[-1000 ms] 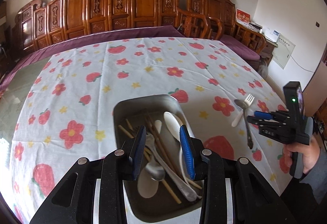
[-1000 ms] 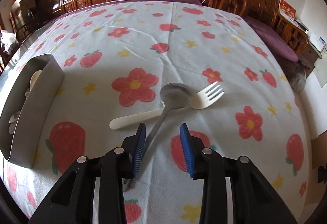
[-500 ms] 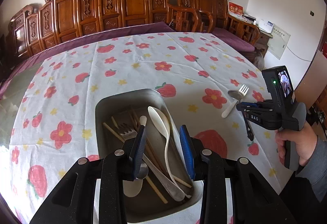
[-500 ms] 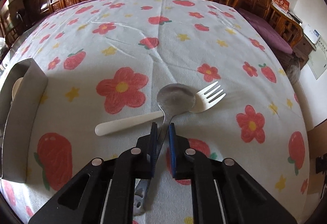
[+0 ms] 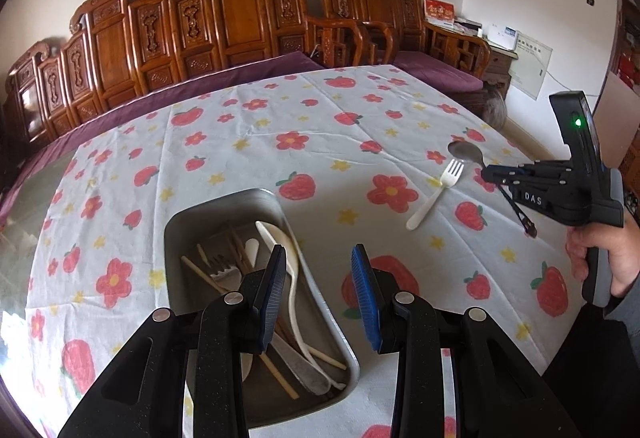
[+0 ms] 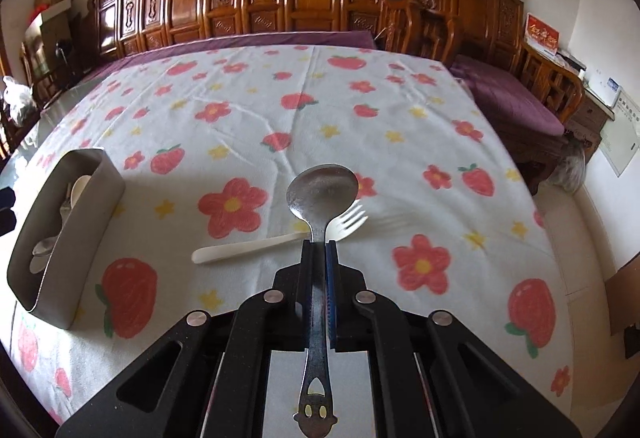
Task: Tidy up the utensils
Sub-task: 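Grasp a metal spoon by its handle with the right tool, then grasp the white plastic fork with the left tool while the right tool holds the metal spoon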
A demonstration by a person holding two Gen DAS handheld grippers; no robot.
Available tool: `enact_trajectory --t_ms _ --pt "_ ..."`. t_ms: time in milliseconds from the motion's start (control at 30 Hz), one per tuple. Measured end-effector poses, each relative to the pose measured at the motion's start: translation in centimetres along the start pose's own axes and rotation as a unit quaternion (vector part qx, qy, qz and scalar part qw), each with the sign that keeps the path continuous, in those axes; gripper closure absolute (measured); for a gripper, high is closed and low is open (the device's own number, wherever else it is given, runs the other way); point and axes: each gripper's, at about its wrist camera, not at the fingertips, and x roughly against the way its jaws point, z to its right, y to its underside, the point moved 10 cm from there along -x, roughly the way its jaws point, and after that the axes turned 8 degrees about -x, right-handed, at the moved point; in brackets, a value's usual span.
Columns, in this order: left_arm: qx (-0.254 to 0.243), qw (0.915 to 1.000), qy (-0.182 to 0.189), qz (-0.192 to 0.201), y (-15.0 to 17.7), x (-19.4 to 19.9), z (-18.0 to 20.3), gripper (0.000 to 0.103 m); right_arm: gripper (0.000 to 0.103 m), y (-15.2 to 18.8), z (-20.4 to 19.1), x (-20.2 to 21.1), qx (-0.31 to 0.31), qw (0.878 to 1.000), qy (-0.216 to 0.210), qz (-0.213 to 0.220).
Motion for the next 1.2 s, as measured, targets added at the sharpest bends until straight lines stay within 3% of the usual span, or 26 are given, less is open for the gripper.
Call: enact_trajectory --t_ms 233,467,933,1200 --pt "-0.021 0.9993 0.028 -0.016 -1.2 -1.1 2.6 0.071 0.096 -0.4 3.9 -1.4 -0.020 1.000 0.017 0.010" --pt "-0.042 0.9968 0.053 -0.042 -3.2 -5.3 5.6 0.071 0.096 0.5 6.5 -3.5 -0.028 0.999 0.031 -0.002" --pt "-0.069 0.9854 0.116 -0.104 -5.8 -15.5 12.8 0.072 0.096 0.2 8.7 -4.3 -0.073 0.997 0.013 -0.004" --pt "-0.081 0.9816 0.113 -0.131 -6.2 -19.0 15.0 0.078 0.096 -0.1 8.7 -4.1 -0.071 0.997 0.014 0.000"
